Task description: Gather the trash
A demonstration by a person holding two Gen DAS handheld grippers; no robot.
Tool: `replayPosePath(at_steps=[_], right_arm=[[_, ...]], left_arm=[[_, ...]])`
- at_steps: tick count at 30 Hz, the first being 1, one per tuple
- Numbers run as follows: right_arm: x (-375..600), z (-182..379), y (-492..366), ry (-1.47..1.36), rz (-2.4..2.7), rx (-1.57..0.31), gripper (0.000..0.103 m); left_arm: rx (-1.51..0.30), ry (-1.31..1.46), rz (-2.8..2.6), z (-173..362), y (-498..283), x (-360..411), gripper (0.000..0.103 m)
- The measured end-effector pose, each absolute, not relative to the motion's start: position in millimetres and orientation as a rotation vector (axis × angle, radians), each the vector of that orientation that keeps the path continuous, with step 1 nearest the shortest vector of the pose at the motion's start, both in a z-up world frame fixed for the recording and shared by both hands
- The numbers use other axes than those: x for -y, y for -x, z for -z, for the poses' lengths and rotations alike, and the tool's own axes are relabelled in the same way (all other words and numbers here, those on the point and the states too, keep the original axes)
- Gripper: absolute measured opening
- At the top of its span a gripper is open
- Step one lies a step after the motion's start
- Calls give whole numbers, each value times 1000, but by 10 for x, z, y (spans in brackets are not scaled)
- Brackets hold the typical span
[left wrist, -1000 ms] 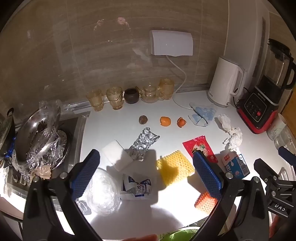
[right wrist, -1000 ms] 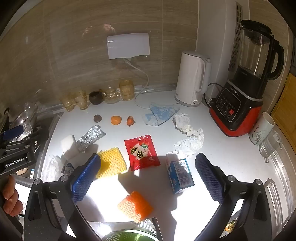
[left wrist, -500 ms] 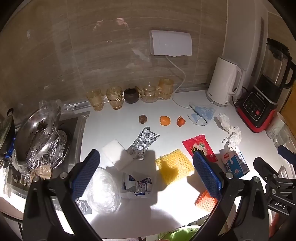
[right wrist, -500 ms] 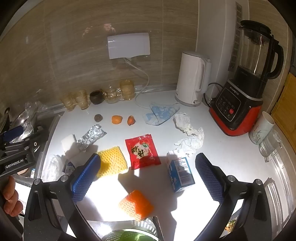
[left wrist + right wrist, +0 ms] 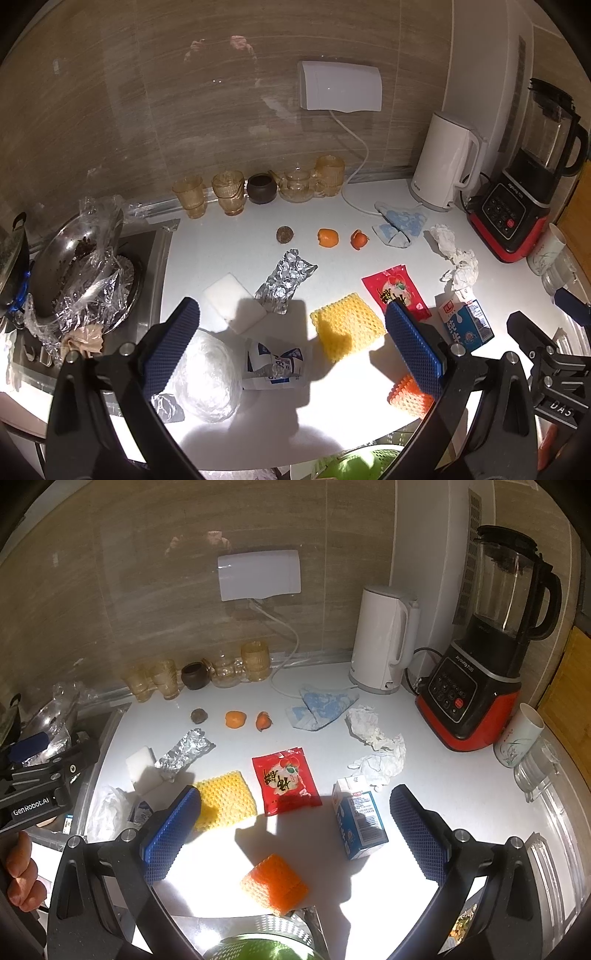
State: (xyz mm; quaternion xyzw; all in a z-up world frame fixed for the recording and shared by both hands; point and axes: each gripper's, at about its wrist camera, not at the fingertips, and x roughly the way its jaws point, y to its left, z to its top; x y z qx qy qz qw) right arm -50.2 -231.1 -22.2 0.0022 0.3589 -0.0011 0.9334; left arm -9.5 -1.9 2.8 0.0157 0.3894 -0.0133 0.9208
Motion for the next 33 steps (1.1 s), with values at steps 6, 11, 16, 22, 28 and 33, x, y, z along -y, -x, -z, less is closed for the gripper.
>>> replayPosePath(at_steps=[6, 11, 16, 22, 28, 33], right_arm=[[2300, 194, 543, -3, 5, -731, 101], [2309, 190, 547, 0, 5, -731, 101], [2311, 191, 555, 0, 5, -731, 101], [2301, 189, 555, 2, 6, -731, 101], [2303, 183, 555, 2, 9, -730, 101], [2298, 184, 556, 4, 9, -730, 101]], left_arm=[[-799, -33, 28, -72, 154, 40, 97], [-809, -32, 30, -46, 133, 3, 97], [-811, -34, 30, -48, 130, -1, 97], [-810, -34, 33, -50, 124, -15, 97], [-810, -33, 34, -48, 127, -19, 97], [-809, -33, 34, -48, 132, -18, 97]])
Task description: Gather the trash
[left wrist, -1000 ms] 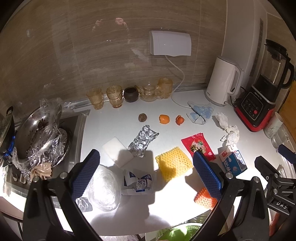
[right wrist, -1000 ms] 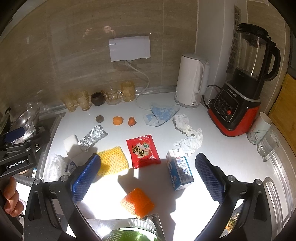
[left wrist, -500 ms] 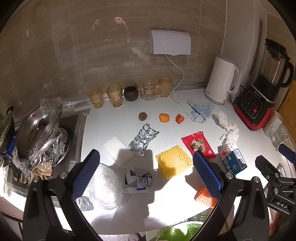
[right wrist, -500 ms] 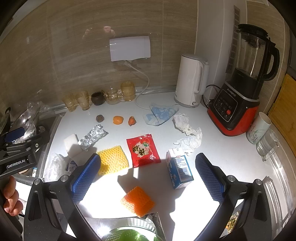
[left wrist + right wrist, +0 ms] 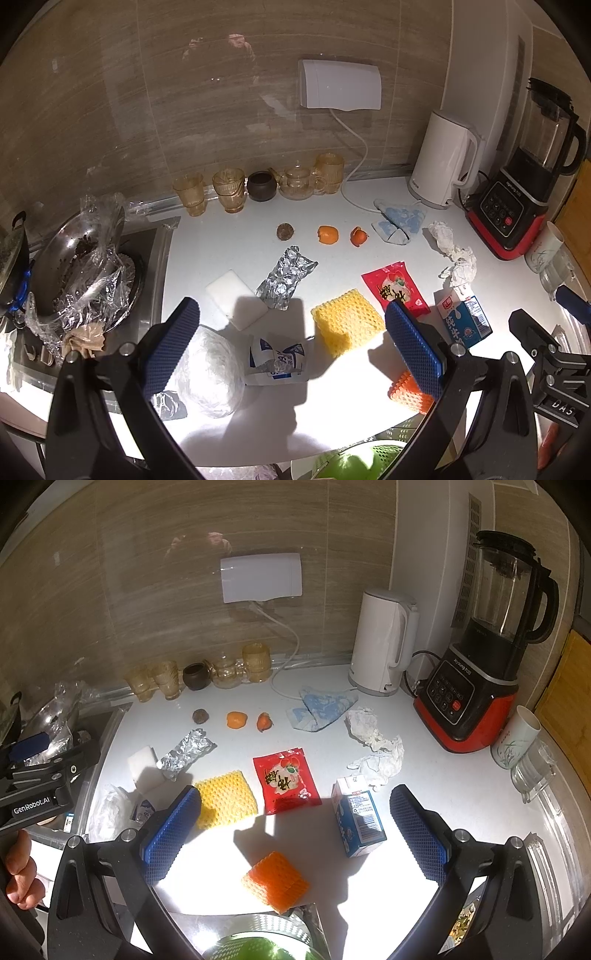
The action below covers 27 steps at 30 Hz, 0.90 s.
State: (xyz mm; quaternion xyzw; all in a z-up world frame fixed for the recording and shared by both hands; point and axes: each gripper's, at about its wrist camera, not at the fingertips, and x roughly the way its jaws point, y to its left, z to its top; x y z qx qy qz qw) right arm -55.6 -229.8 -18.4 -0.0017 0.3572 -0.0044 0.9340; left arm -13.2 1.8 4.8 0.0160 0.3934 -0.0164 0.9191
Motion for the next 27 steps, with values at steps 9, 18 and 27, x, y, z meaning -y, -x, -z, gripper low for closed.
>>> replayPosePath(at_steps=[9, 18, 27], right_arm=[[2293, 186, 559, 4, 10, -730, 101], [2286, 188, 562, 4, 11, -730, 101], [2244, 184, 548, 8, 12, -737, 101]], left_arm=[[-812, -30, 33, -43, 129, -21, 97], [-812, -26, 33, -40, 139, -43, 97], [-812, -26, 34, -40, 139, -42, 97]])
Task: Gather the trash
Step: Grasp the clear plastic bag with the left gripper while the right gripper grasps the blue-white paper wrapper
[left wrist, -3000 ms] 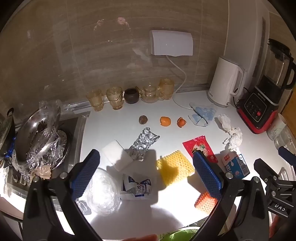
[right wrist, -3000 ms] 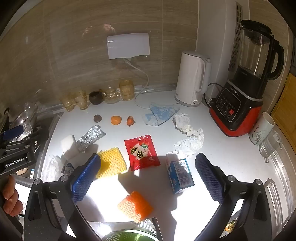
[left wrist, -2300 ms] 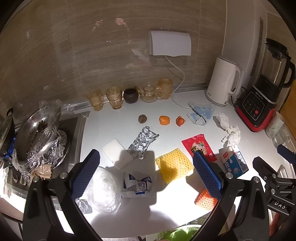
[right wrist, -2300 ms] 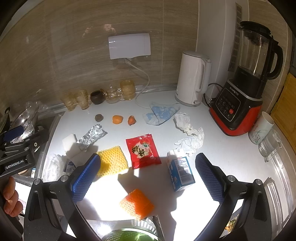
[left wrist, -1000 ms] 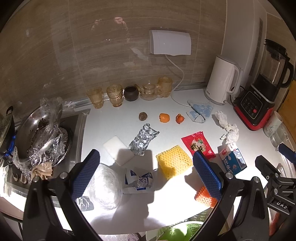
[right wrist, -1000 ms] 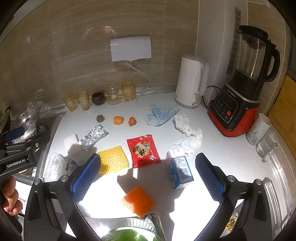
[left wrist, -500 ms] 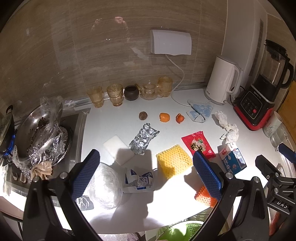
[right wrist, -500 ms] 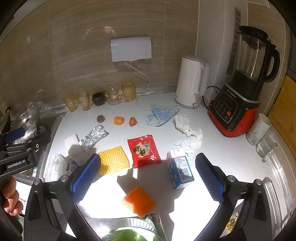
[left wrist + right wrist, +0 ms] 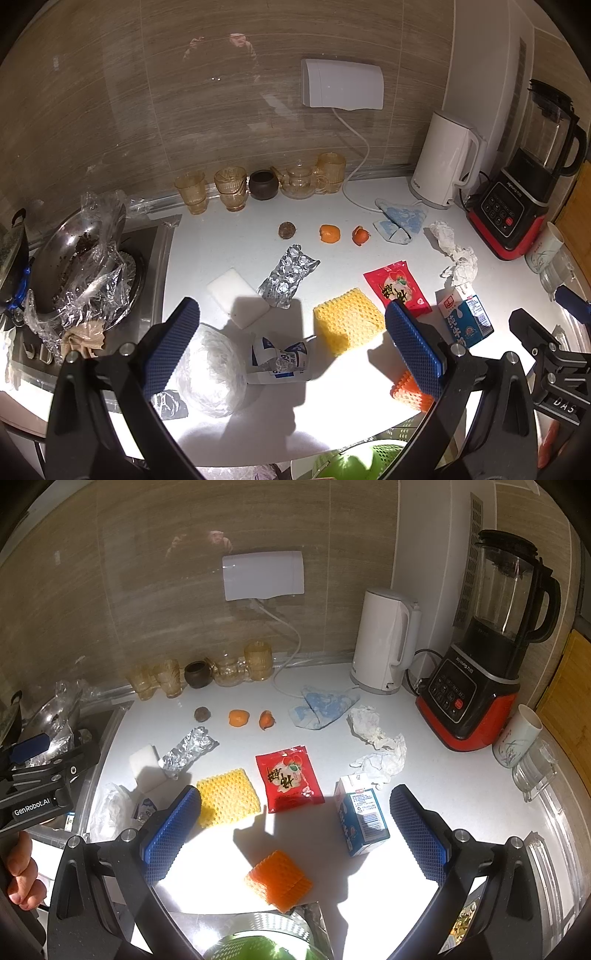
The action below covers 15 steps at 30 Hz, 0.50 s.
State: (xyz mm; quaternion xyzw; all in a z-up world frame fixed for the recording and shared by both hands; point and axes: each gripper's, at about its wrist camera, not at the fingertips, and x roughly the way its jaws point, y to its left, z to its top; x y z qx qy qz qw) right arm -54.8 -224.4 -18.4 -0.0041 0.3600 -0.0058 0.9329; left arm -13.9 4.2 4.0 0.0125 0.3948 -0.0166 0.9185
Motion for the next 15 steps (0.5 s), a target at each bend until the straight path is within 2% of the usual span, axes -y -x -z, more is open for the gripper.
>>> replayPosePath(at_steps=[8, 15], right_arm=[[2181, 303, 587, 8, 12, -751, 101], [2021, 557, 663, -12, 21, -800, 101]], left_arm=[[-830, -35, 57, 137, 146, -259, 97], [-891, 9, 32, 621, 107, -753, 97]])
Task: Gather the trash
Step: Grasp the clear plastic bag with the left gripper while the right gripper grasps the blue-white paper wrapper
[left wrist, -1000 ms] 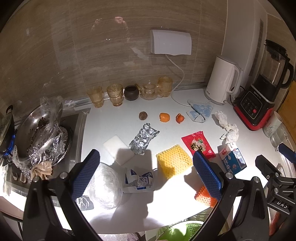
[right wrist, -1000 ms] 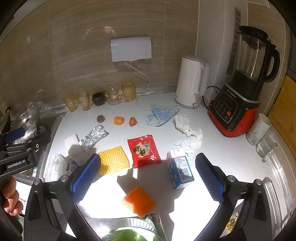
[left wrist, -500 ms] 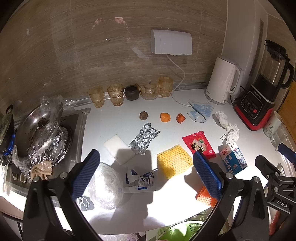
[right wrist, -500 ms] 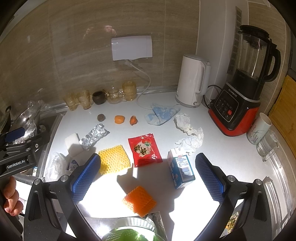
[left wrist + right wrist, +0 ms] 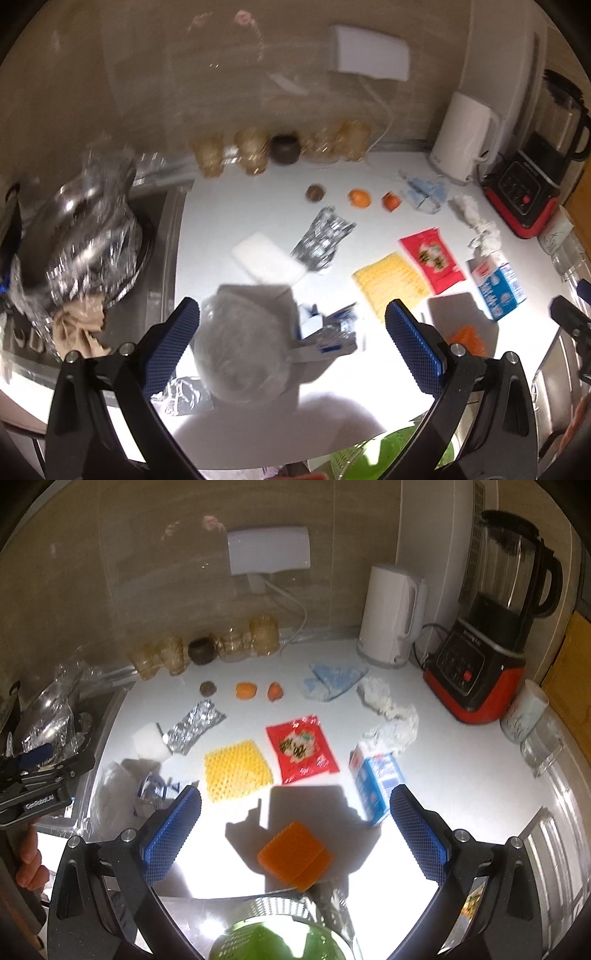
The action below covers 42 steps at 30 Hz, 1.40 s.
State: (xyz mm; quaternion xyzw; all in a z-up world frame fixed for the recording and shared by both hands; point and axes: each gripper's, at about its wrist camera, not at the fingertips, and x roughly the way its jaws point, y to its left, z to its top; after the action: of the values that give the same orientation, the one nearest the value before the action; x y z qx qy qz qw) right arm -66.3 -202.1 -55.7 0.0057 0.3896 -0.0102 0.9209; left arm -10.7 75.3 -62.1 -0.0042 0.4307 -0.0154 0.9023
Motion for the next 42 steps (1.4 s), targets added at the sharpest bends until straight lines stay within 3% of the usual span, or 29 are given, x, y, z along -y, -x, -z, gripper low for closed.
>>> replayPosePath(at_steps=[14, 19, 25, 33, 42], right_arm=[[1591, 1188, 787, -53, 4, -860, 101], [1421, 1354, 757, -36, -3, -874, 101], [1227, 1523, 617, -33, -28, -915, 101], [911, 1672, 279, -77, -92, -948, 101], [434, 1915, -196, -105, -197, -1018, 101]], left_arm=[[-977, -18, 71, 1605, -23, -1145, 96], [-1008, -54, 85, 1835, -101, -1132, 91], [-1062, -72, 86, 2075, -122, -1168, 63], [-1023, -81, 108, 2018, -55, -1321, 26], [-1006, -69, 159, 1954, 32, -1463, 24]])
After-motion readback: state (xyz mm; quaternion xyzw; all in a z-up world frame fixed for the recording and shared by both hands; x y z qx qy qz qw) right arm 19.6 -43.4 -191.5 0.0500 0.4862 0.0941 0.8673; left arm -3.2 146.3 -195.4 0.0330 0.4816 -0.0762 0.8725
